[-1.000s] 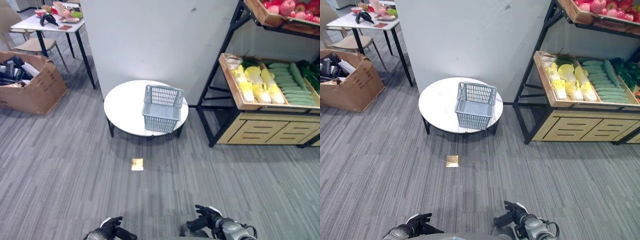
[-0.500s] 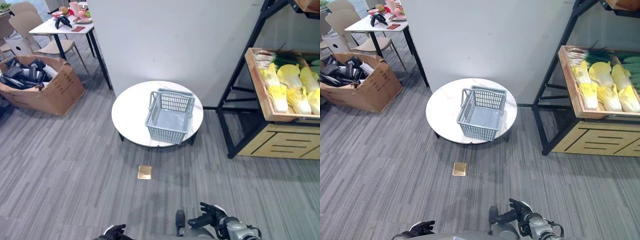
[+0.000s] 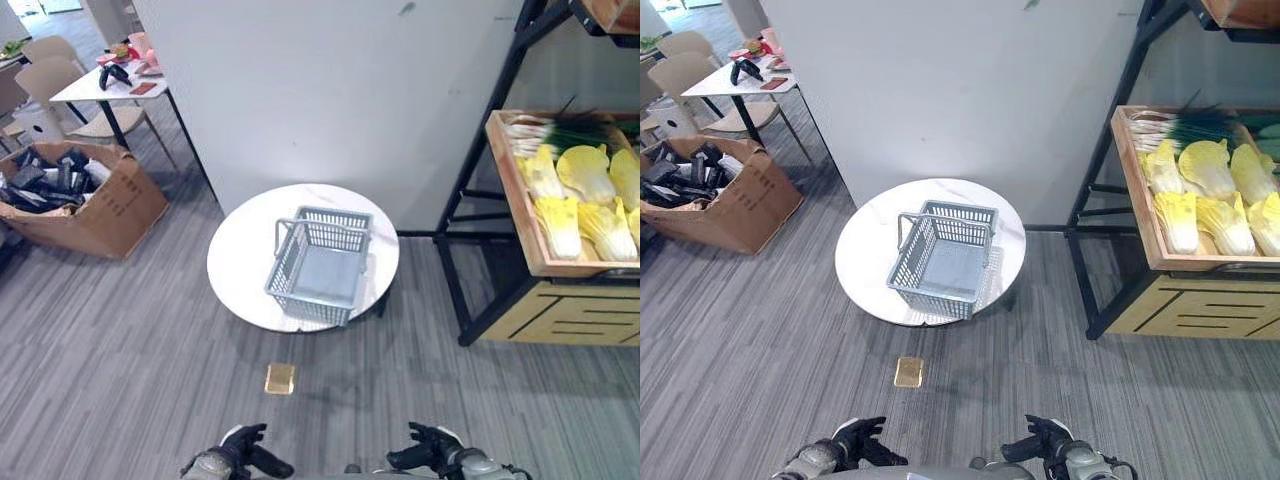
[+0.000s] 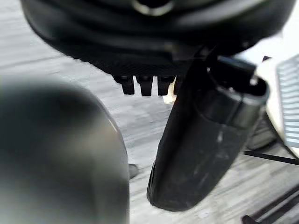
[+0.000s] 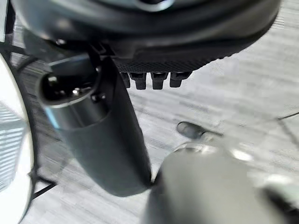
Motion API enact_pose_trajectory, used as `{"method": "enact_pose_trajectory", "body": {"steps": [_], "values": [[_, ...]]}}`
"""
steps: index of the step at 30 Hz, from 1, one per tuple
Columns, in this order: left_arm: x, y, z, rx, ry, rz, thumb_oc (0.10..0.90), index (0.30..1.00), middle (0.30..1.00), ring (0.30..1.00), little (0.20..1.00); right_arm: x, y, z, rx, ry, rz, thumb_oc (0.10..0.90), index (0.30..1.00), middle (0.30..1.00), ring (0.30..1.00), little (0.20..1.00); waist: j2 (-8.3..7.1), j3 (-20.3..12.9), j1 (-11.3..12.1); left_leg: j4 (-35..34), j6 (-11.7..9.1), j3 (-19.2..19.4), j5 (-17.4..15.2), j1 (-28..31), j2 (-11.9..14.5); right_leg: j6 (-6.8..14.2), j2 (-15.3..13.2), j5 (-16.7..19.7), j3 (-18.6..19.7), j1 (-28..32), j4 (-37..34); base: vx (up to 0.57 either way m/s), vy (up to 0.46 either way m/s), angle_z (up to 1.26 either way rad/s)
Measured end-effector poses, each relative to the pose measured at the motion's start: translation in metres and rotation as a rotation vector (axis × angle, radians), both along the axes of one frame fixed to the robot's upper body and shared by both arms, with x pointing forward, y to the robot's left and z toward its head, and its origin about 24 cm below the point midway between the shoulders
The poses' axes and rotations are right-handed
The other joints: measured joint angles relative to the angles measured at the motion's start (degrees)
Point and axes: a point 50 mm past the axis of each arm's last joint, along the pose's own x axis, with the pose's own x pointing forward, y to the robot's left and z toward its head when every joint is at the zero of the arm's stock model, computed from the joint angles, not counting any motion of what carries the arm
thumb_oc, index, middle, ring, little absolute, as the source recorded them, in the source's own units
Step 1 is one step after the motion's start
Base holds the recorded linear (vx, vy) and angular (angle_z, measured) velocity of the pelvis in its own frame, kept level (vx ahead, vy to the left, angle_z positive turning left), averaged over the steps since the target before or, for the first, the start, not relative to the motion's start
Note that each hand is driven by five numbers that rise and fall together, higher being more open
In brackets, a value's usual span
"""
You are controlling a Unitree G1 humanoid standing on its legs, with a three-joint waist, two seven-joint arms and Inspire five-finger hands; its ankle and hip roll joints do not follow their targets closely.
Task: Get the vegetables into the basket
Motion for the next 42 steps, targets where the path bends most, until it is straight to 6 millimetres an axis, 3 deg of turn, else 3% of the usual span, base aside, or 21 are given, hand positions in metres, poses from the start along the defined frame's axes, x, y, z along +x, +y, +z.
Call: {"method": "enact_pose_trajectory", "body": {"steps": [1,2,5,6,7,8,9,13,16,24,27,28,29,32,33,34,35,36,39,42], "values": [[0.002,0.002,0.001,0.001,-0.003,0.000,0.900,1.000,1.000,1.000,1.000,-0.002,-0.002,0.000,-0.012,0.012,0.013,0.900,1.000,1.000,1.000,1.000,-0.15,-0.13,0.60,-6.72,0.50,0.13,0.60,-0.63,-0.27,0.43,0.23,-0.28,0.52,0.10,-0.05,0.29,0.091,-0.70],[0.006,0.002,0.002,-0.003,-0.016,-0.005,0.900,1.000,1.000,1.000,1.000,-0.001,-0.005,0.001,-0.037,0.020,0.064,0.900,1.000,1.000,1.000,1.000,-0.01,0.33,1.51,-19.41,1.58,-0.25,4.45,-2.01,-0.42,1.74,0.50,-1.08,2.88,1.50,-0.08,0.32,0.110,-0.64],[0.007,0.000,0.002,-0.007,-0.020,-0.010,0.900,1.000,1.000,1.000,1.000,-0.005,-0.011,0.001,-0.054,0.038,0.063,0.900,1.000,1.000,1.000,1.000,0.54,0.68,2.05,-25.03,2.39,-1.81,7.42,-1.44,-1.08,3.29,0.32,-2.15,6.08,3.55,-0.12,0.12,0.048,-0.55],[0.007,0.000,0.002,-0.008,-0.020,-0.012,0.900,1.000,1.000,1.000,1.000,-0.007,-0.014,0.001,-0.063,0.046,0.068,0.900,1.000,1.000,1.000,1.000,0.93,0.88,2.04,-24.26,2.71,-1.58,7.94,-1.16,-1.16,3.34,0.34,-2.18,6.42,4.18,-0.12,0.16,0.106,-0.72],[0.004,-0.005,0.001,-0.017,-0.011,-0.011,0.900,1.000,1.000,1.000,1.000,-0.011,-0.021,0.002,-0.085,0.059,0.076,0.900,1.000,1.000,1.000,1.000,2.52,0.96,1.80,-21.31,5.47,-0.51,10.34,-0.03,-1.15,4.58,0.67,-3.04,8.04,5.88,-0.13,0.13,0.095,-0.58],[-0.001,-0.008,-0.001,-0.024,0.007,-0.014,0.900,1.000,1.000,1.000,1.000,-0.019,-0.027,0.002,-0.098,0.076,0.070,0.900,1.000,1.000,1.000,1.000,4.08,0.24,1.81,-21.17,6.14,0.07,10.30,1.27,-1.07,5.38,1.35,-3.77,8.91,6.74,-0.15,0.16,0.143,-0.30],[-0.005,-0.006,-0.002,-0.010,0.024,-0.030,0.900,1.000,1.000,1.000,1.000,-0.030,-0.025,-0.001,-0.096,0.099,0.061,0.900,1.000,1.000,1.000,1.000,3.55,-0.40,1.02,-22.51,5.82,1.05,8.66,3.02,-1.93,6.35,0.61,-4.89,8.70,7.92,0.12,0.06,0.075,-0.07],[-0.006,0.009,-0.001,0.028,0.031,-0.018,0.900,1.000,1.000,1.000,1.000,-0.044,-0.016,-0.006,-0.071,0.142,0.062,0.900,1.000,1.000,1.000,1.000,0.40,-1.30,1.07,-26.69,8.96,2.99,8.28,5.69,-6.14,9.47,-4.18,-7.60,9.28,6.07,4.18,0.07,0.136,-0.12],[-0.012,0.014,-0.001,0.045,0.042,-0.009,0.900,1.000,1.000,1.000,1.000,-0.043,-0.016,-0.005,-0.082,0.145,0.085,0.900,1.000,1.000,1.000,1.000,0.32,-1.70,1.71,-26.98,10.08,5.40,6.62,7.15,-7.95,10.76,-6.90,-8.57,10.54,5.63,5.81,0.05,0.225,-0.32],[-0.013,0.014,-0.001,0.049,0.037,-0.007,0.900,1.000,1.000,1.000,1.000,-0.042,-0.019,-0.005,-0.097,0.148,0.098,0.900,1.000,1.000,1.000,1.000,0.65,-2.69,1.90,-27.02,10.33,7.06,6.13,5.79,-8.08,10.92,-7.25,-8.49,11.75,1.58,9.53,0.00,0.181,-0.13],[-0.011,0.013,-0.001,0.044,0.034,-0.010,0.900,1.000,1.000,1.000,1.000,-0.028,-0.022,-0.002,-0.110,0.115,0.104,0.900,1.000,1.000,1.000,1.000,2.00,-1.46,2.44,-27.03,10.59,8.56,5.88,5.93,-6.24,10.97,-5.86,-8.47,11.33,-6.29,23.28,0.00,0.126,-0.40],[-0.009,0.014,-0.001,0.048,0.028,-0.011,0.900,1.000,1.000,1.000,1.000,-0.024,-0.021,-0.001,-0.107,0.100,0.107,0.900,1.000,1.000,1.000,1.000,2.36,-0.44,2.57,-27.02,10.71,8.52,5.80,6.29,-5.85,12.63,-6.24,-9.35,10.87,-9.90,30.39,0.08,0.081,-0.21],[-0.009,0.014,-0.001,0.051,0.031,-0.009,0.900,1.000,1.000,1.000,1.000,-0.024,-0.020,-0.001,-0.105,0.098,0.110,0.900,1.000,1.000,1.000,1.000,2.00,-0.36,2.58,-27.02,11.60,8.10,5.81,6.56,-6.18,13.87,-7.01,-10.66,10.75,-11.17,31.74,0.11,0.081,-0.04],[-0.005,0.016,0.001,0.055,0.020,-0.012,0.900,1.000,1.000,1.000,1.000,-0.020,-0.020,0.000,-0.112,0.087,0.125,0.900,1.000,1.000,1.000,1.000,1.72,-0.27,3.41,-27.02,11.60,7.83,5.71,4.66,-6.05,13.74,-8.20,-10.91,8.52,-12.01,19.94,0.06,0.015,0.17],[0.004,0.016,0.004,0.057,-0.009,-0.018,0.900,1.000,1.000,1.000,1.000,-0.020,-0.018,-0.001,-0.107,0.085,0.129,0.900,1.000,1.000,1.000,1.000,0.08,0.02,2.67,-27.09,10.56,7.12,4.70,2.94,-6.49,13.27,-7.22,-9.71,9.45,-11.92,13.74,0.09,0.020,0.49],[0.006,0.017,0.004,0.060,-0.012,-0.018,0.900,1.000,1.000,1.000,1.000,-0.022,-0.014,-0.002,-0.096,0.087,0.131,0.900,1.000,1.000,1.000,1.000,-0.16,-0.06,2.09,-25.93,10.94,6.84,4.55,2.80,-7.30,12.75,-7.67,-8.74,10.64,-11.58,11.80,0.06,0.001,0.54],[0.001,0.009,0.001,0.033,0.005,-0.014,0.900,1.000,1.000,1.000,1.000,-0.023,-0.023,0.000,-0.121,0.096,0.137,0.900,1.000,1.000,1.000,1.000,1.13,1.57,2.61,-23.65,11.60,6.79,0.35,6.56,-8.34,13.80,-7.85,-4.37,10.63,-9.00,8.62,0.06,-0.017,0.34],[-0.002,0.013,0.001,0.049,0.018,-0.014,0.900,1.000,1.000,1.000,1.000,-0.023,-0.021,0.000,-0.119,0.093,0.139,0.900,1.000,1.000,1.000,1.000,0.94,1.86,2.36,-26.67,11.66,6.53,2.05,9.02,-8.58,13.16,-8.07,-1.82,9.95,-7.57,7.57,0.01,-0.035,0.16],[-0.004,0.017,0.001,0.060,0.014,-0.010,0.900,1.000,1.000,1.000,1.000,-0.024,-0.017,-0.001,-0.107,0.090,0.145,0.900,1.000,1.000,1.000,1.000,0.52,1.56,2.45,-26.65,10.77,5.98,3.02,8.24,-7.36,11.88,-6.78,1.70,8.58,-6.27,3.94,0.07,-0.065,0.07],[-0.005,0.018,0.001,0.062,0.016,-0.014,0.900,1.000,1.000,1.000,1.000,-0.023,-0.014,-0.002,-0.109,0.086,0.198,0.900,1.000,1.000,1.000,1.000,0.40,1.44,2.39,-26.62,10.39,5.13,2.81,9.42,-6.74,11.52,-5.92,2.02,7.35,-3.11,1.02,0.10,-0.089,0.16]]}}
